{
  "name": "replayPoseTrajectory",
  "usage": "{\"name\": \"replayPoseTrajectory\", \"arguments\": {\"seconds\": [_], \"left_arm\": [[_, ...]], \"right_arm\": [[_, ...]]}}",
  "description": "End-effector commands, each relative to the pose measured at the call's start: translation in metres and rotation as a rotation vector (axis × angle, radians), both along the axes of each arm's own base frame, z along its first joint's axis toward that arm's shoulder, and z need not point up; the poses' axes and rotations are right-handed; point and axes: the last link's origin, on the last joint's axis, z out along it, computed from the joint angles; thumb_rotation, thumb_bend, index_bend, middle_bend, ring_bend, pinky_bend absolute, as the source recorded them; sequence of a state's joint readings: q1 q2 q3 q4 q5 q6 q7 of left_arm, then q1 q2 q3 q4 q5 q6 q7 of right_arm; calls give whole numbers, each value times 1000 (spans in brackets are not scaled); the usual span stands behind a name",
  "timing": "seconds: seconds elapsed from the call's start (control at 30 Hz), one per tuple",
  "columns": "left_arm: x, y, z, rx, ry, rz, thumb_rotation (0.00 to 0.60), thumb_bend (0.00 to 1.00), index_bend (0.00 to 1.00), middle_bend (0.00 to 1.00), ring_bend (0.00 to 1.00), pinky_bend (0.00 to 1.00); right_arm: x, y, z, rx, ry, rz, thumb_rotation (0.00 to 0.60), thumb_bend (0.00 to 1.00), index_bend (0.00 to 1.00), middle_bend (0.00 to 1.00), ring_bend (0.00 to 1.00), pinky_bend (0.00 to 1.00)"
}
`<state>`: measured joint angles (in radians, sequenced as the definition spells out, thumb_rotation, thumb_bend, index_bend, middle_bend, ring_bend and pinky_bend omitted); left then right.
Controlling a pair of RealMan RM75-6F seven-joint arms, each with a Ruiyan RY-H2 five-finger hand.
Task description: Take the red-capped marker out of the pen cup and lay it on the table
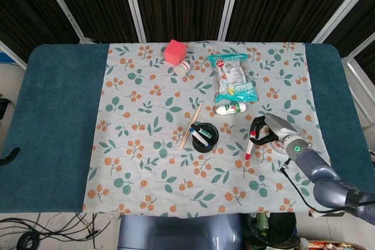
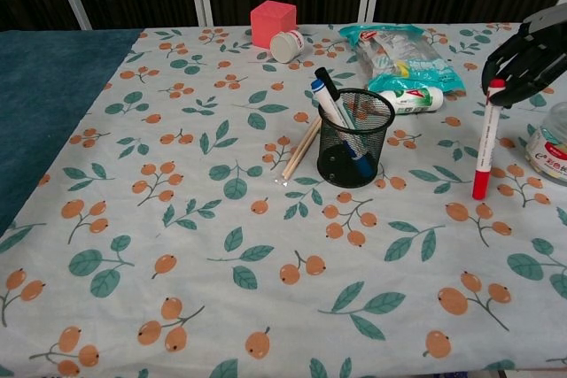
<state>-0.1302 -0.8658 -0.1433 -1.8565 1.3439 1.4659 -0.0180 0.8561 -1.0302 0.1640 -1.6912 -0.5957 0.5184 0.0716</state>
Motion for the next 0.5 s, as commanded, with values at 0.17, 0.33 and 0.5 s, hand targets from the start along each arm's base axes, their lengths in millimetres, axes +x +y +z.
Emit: {"name": "replayPoseTrajectory", "arguments": {"seconds": [0.17, 0.33, 0.5], "left_arm": [[0, 0, 2, 3, -1, 0, 600, 176, 76, 0, 0, 0], [0, 0, 1, 0, 1, -1, 600, 177, 76, 0, 0, 0], [0, -1, 1, -1, 4, 0, 600, 177, 76, 0, 0, 0]], "right_arm": [[-1, -15, -13, -4, 36, -12, 600, 214, 378, 347, 184, 187], [11, -21, -3, 18, 1, -15, 600, 0, 75, 9, 0, 184], [29, -30, 23, -146, -52, 56, 600, 0, 60, 1, 0, 182]]}}
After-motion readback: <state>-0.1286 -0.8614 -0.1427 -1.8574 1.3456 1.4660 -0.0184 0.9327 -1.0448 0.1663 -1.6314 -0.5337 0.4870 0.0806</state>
